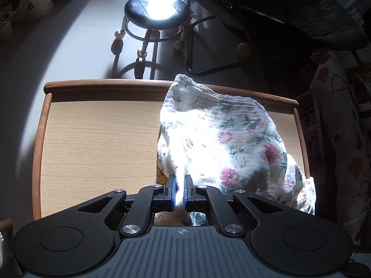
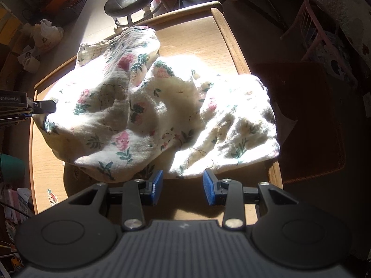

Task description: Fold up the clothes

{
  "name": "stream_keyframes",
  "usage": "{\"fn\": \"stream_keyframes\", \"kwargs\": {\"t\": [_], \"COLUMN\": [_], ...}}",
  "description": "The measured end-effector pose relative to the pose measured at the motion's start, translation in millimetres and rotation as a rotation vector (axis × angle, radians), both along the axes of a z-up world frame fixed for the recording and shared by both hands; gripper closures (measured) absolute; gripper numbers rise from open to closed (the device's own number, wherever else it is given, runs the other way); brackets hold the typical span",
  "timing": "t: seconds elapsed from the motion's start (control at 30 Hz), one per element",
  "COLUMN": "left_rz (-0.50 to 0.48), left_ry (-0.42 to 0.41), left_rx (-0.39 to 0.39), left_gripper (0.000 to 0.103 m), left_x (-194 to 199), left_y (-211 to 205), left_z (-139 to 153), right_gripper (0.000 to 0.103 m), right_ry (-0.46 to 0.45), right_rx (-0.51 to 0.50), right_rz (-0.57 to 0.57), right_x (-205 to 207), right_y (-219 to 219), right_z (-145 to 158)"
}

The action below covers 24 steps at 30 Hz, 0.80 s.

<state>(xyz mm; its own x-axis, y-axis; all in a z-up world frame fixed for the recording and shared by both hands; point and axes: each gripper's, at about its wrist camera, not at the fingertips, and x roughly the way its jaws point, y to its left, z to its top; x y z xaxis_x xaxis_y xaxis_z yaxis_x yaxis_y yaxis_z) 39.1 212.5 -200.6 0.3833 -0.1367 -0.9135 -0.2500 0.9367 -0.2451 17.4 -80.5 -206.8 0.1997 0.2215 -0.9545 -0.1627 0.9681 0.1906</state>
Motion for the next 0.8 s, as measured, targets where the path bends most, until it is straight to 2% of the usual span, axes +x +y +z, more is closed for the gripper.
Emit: {"fn": "stream_keyframes", "kwargs": {"t": [0.43,0.8], "left_rz": [0.137,0.161], "left_ry": [0.027,0.07], "left_rx": [0.062,0.076], "left_gripper": [0.097,0.097], "left_x": [-50,-67], "left_y": [44,49], "left_z": [18,15], "right_gripper": [0.065,0.065], "right_ry": [-0.032,-0.105], "right_rx": [-0.047,-0.057], "right_rz": [0.099,0.152], "right_x": [-2,18], "right_y": [3,-10], "right_z": [0,10]}}
